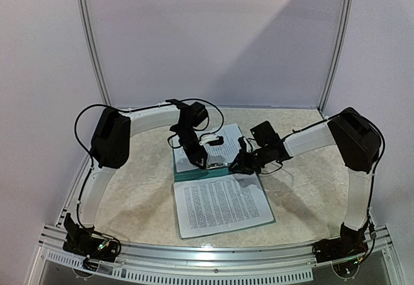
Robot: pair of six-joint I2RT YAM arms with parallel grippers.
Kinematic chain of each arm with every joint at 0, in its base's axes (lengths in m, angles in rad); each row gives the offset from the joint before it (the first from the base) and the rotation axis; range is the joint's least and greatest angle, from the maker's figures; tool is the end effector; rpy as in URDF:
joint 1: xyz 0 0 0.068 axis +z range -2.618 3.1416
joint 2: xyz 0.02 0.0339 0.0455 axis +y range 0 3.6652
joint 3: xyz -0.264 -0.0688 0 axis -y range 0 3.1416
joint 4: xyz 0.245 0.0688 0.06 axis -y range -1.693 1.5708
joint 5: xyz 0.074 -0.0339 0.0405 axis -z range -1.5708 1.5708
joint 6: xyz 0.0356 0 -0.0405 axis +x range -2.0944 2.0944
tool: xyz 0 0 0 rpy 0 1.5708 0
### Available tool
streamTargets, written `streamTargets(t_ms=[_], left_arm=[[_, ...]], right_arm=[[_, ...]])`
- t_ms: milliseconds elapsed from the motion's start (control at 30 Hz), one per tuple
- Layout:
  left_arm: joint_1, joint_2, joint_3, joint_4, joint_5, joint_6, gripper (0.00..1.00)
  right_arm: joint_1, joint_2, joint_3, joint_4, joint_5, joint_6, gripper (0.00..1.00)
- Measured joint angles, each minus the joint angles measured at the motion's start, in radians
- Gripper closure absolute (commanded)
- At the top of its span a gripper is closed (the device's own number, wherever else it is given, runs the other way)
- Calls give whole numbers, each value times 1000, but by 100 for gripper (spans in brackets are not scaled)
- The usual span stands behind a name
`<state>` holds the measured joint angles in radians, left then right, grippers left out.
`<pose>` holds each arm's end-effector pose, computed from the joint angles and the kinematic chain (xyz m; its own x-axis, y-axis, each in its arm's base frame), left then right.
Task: Put the files into the folder
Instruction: Clamp the file in the folder with some files, then rotate the folder with files at the center of the board.
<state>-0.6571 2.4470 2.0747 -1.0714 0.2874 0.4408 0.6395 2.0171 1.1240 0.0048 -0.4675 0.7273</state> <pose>0.3791 -0.3052 0.1420 -0.4482 0.8626 -0.2346 0.8906 0.4083 -0.2002 0.3122 0.2522 0.1163 -0.9710 0.0175 -0.2386 -0.1543 0.7162 0.6806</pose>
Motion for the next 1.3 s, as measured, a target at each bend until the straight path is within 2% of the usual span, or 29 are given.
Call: streamTargets(t_ms=[233,400,500,633,667,700,733,867,967,1033,1133,1300], left_arm=[[1,2,45,-42,2,58,51],[3,-5,166,-100,43,138,49],[7,-54,190,-132,81,190,49],[46,-200,158,-182,144,227,47],[71,-258,122,-190,159,230,36],[105,-323,73,-193,174,233,11],[150,-390,15,-196,183,238,2],[370,-616,-245,-205,200,248,0],[531,-725,-445,-217,187,252,0],[591,-776,-558,-219,174,255,0],[637,-854,-684,-223,163,266,0],[649,-1005,-822,-217,150,273,0]], right_arm=[[0,-97,13,-94,3,-42,74],[0,-192,82,-190,2,-121,65],[1,-208,202,-303,10,-210,59],[8,-163,452,-492,68,-391,42],[14,-135,525,-534,91,-450,39],[25,-103,594,-574,117,-511,35],[35,-71,650,-612,142,-563,32],[120,103,864,-745,224,-809,27],[190,214,930,-820,261,-949,27],[230,276,951,-862,286,-1028,27],[269,346,974,-902,319,-1096,31],[277,439,1059,-929,378,-1144,41]])
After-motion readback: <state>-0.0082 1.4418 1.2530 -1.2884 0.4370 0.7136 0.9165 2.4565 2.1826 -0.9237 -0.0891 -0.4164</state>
